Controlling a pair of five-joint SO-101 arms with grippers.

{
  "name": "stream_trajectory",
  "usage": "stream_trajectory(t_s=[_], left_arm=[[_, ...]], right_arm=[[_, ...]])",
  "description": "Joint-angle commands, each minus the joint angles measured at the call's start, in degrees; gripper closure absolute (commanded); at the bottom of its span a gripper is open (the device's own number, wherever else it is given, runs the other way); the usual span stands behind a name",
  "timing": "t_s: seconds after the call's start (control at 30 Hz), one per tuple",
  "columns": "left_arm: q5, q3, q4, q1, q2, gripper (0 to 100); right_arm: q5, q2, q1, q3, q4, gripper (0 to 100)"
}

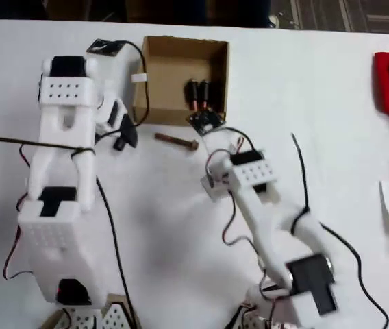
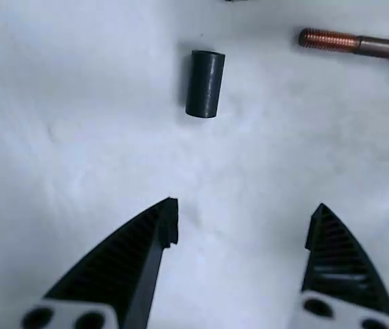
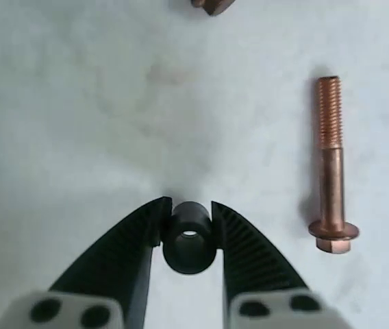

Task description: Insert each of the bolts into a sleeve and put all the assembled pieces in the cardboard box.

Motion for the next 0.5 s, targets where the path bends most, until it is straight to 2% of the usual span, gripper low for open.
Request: stream_trajectory(t_s=[0.0, 0.27, 0.47], left_arm=[[0.4, 0.7, 0.9, -0.3, -4.6, 69], [0.4, 0.9, 0.9, -0.1, -5.2, 69], [0.4, 0.9, 0.9, -0.1, -5.1, 69]], right_arm=[[0.0, 2.9, -0.7, -4.8, 1.5, 97.7], [0.0, 8.8, -0.4, -7.3, 1.3, 96.4], [0.4, 11.1, -0.7, -12.0, 5.4, 80.0]])
